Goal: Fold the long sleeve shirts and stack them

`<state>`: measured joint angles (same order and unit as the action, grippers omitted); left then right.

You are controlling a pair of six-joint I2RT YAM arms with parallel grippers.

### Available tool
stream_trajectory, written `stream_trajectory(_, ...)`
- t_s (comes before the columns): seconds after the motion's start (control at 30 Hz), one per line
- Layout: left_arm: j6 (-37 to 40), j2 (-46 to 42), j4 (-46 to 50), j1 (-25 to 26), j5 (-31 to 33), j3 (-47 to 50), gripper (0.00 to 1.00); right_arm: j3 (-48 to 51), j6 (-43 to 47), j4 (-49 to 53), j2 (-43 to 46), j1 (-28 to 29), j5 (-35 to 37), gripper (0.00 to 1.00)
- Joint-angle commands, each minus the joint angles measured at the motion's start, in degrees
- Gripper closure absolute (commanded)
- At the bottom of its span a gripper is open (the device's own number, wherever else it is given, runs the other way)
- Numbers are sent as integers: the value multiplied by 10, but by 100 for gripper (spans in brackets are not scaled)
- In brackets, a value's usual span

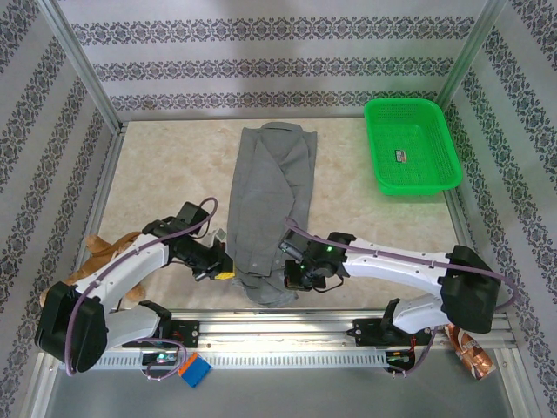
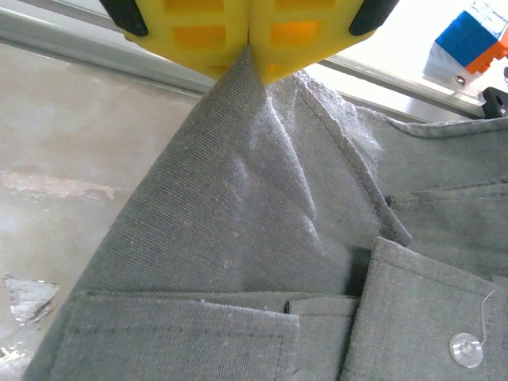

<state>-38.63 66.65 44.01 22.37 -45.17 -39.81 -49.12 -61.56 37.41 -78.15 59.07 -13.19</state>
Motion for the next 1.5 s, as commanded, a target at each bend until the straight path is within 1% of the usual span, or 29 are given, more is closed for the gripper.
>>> stream_trajectory(0.0,-16,12,27,-10,3,-52,98,-34,14,30,21,-34,-1,100)
stream_trajectory(0.13,-19,47,11,-45,1,-126,98,-73,62,49,30,-101,-20,100)
stream_trajectory(0.27,-46,84,-48,-76,-15,-173,98,-115,116,62,14,-169,-41,100)
stream_trajectory(0.4,-73,122,-113,-109,-14,-198,98,-165,160,61,-30,-242,-73,100)
stream_trajectory(0.57,-98,172,-191,-145,8,-200,98,-246,220,66,-122,-314,-99,100)
stream_trajectory(0.63,-103,197,-211,-157,23,-205,98,-275,235,63,-160,-334,-114,100)
stream_trajectory(0.73,-99,237,-233,-161,42,-228,98,-325,260,69,-225,-357,-125,100)
stream_trajectory(1.03,-81,378,-265,-163,53,-297,98,-439,297,83,-378,-404,-150,100)
stream_trajectory(1.07,-82,392,-269,-162,56,-305,98,-451,299,83,-394,-408,-148,99)
stream_trajectory(1.1,-83,405,-273,-162,59,-312,97,-461,301,80,-409,-411,-151,97)
stream_trajectory(1.17,-88,437,-275,-162,63,-332,92,-494,295,79,-447,-421,-156,87)
stream_trajectory(1.2,-94,449,-279,-162,59,-341,90,-511,290,76,-462,-425,-160,81)
stream_trajectory(1.23,-106,460,-288,-162,54,-350,87,-531,284,69,-477,-428,-168,71)
stream_trajectory(1.27,-117,465,-296,-162,51,-360,79,-555,276,61,-491,-431,-174,64)
stream_trajectory(1.3,-126,466,-300,-163,50,-368,72,-578,267,58,-501,-433,-181,60)
stream_trajectory(1.33,-134,465,-301,-163,49,-380,67,-607,259,53,-510,-434,-190,55)
stream_trajectory(1.4,-141,453,-290,-164,50,-402,62,-650,251,45,-508,-434,-192,50)
stream_trajectory(1.47,-142,427,-273,-168,61,-415,56,-667,243,31,-487,-434,-185,47)
